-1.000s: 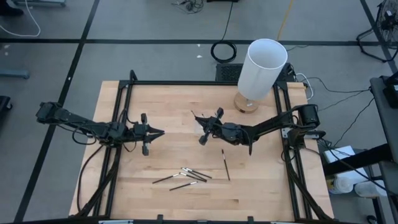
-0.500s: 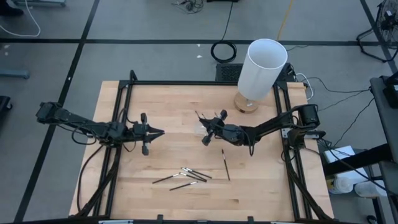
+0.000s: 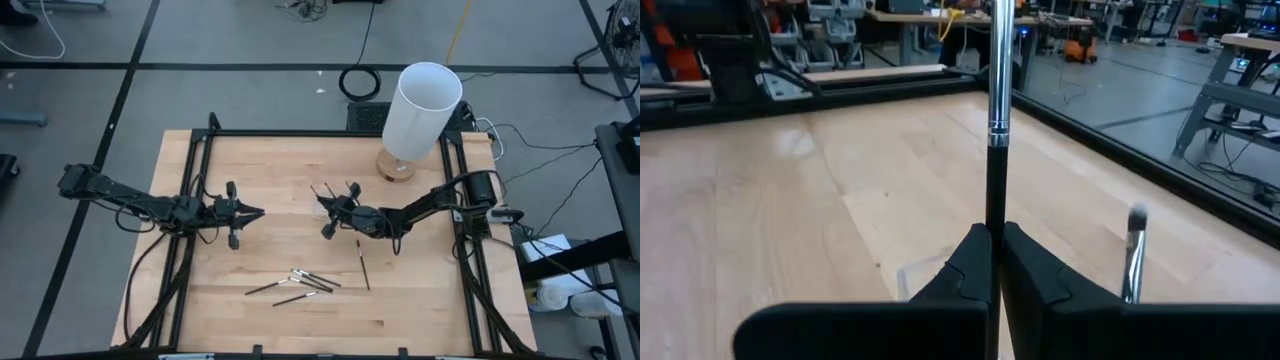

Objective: Put items in baskets/containers
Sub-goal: Put the black eyeshadow brush into the left section of the transparent organizer

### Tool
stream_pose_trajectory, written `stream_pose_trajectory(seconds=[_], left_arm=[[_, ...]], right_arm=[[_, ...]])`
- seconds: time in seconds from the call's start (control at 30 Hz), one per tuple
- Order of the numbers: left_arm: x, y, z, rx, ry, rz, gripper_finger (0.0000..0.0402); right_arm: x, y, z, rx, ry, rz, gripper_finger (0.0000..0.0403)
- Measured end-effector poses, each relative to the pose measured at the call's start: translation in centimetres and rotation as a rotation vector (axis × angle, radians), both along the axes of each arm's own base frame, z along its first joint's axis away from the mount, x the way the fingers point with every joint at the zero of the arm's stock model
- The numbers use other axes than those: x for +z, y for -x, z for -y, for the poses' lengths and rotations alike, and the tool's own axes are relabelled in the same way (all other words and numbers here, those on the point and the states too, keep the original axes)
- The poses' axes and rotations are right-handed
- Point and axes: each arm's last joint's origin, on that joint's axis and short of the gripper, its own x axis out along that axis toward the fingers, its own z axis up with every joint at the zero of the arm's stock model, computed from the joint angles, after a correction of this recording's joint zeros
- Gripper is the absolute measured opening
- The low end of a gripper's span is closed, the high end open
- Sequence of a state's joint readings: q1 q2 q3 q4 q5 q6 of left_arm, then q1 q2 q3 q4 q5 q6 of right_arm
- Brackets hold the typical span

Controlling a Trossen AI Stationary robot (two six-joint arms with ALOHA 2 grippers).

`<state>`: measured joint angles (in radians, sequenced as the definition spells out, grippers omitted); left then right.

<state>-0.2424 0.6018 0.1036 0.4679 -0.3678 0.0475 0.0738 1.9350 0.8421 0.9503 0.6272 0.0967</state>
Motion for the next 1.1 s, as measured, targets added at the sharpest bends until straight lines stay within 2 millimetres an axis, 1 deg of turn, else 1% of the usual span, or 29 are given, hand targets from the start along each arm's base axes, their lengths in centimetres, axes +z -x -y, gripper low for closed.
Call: stream_pose_trajectory(seconds=[0.27, 0.5, 0.87, 0.97, 1.1], left_arm=[[0.0, 0.0, 0.0, 0.0, 0.0, 0.0, 0.0042], [0.0, 0.0, 0.0, 0.0, 0.001, 0.0, 0.0042], [0.0, 0.0, 0.0, 0.0, 0.0, 0.0, 0.0042], [0.0, 0.0, 0.0, 0.0, 0.0, 0.0, 0.0042], [0.0, 0.0, 0.0, 0.0, 0.001, 0.0, 0.0042]], right_arm=[[-0.24, 0.06, 0.0, -0.003, -0.025, -0.012, 0.0], [-0.72, 0.13, 0.47, -0.002, -0.095, -0.028, 0.0], [-0.74, 0.12, 0.44, 0.013, -0.089, -0.035, 0.0], [-0.74, 0.12, 0.44, 0.013, -0.089, -0.036, 0.0006], [-0.74, 0.12, 0.44, 0.013, -0.092, -0.034, 0.0025]])
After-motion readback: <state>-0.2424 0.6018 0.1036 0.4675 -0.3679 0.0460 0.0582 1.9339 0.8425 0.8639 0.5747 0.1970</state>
